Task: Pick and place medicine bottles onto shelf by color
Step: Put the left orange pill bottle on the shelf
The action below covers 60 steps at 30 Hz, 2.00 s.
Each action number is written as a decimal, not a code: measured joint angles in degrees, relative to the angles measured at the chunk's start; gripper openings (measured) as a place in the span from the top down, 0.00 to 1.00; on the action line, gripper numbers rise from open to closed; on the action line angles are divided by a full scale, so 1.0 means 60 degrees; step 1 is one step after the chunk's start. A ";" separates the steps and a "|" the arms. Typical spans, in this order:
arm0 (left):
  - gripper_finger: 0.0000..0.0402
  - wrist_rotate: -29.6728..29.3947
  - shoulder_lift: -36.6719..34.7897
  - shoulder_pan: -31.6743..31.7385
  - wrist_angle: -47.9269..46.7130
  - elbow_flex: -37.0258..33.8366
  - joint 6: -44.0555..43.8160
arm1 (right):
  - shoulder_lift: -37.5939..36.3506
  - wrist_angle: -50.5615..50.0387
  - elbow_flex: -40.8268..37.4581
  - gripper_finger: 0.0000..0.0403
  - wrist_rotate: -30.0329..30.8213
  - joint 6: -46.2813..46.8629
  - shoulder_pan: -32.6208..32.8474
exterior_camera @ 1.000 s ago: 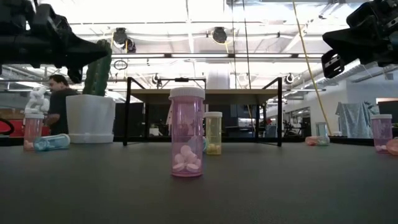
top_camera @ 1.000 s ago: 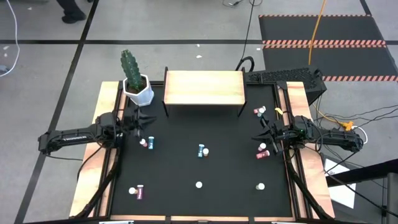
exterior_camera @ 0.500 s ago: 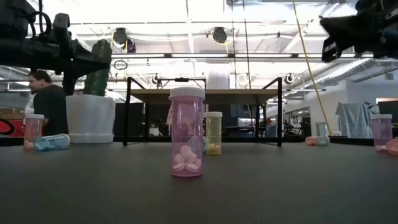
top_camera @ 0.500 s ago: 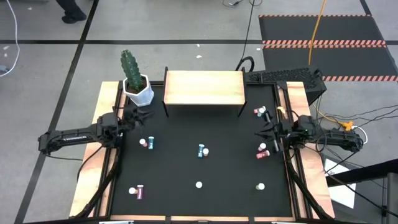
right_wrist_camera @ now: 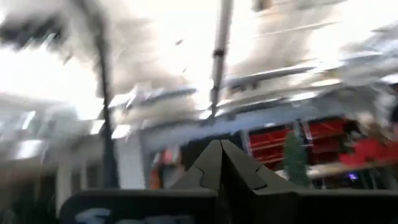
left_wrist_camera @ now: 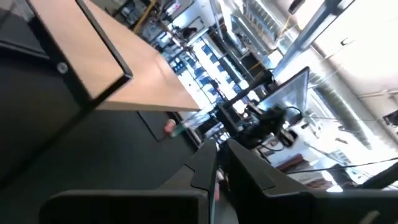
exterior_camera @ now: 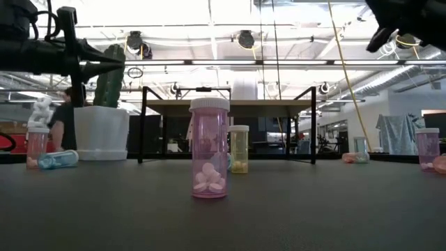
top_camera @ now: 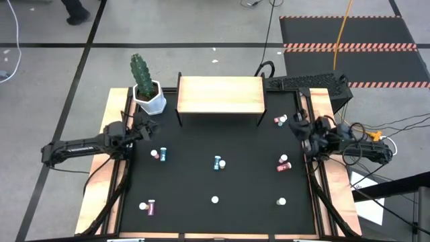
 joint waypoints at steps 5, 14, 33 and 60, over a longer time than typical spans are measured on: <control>0.91 0.0010 0.0060 -0.0125 -0.0749 0.0846 -0.0076 | 0.0201 -0.0432 0.0000 1.00 0.2310 0.2563 -0.0004; 0.91 0.0044 0.1415 -0.0332 -0.5317 0.4304 0.1854 | 0.1173 -0.0572 0.0365 1.00 0.3604 0.4821 -0.0004; 0.91 0.1404 0.4552 -0.0544 -0.9267 0.5580 0.1713 | 0.7944 -0.4254 0.6531 0.62 0.2257 0.2242 0.0003; 0.51 0.2218 0.8633 -0.1030 -1.2201 0.5897 0.0870 | 0.8928 -0.5097 0.6564 0.55 0.2022 0.1838 0.0004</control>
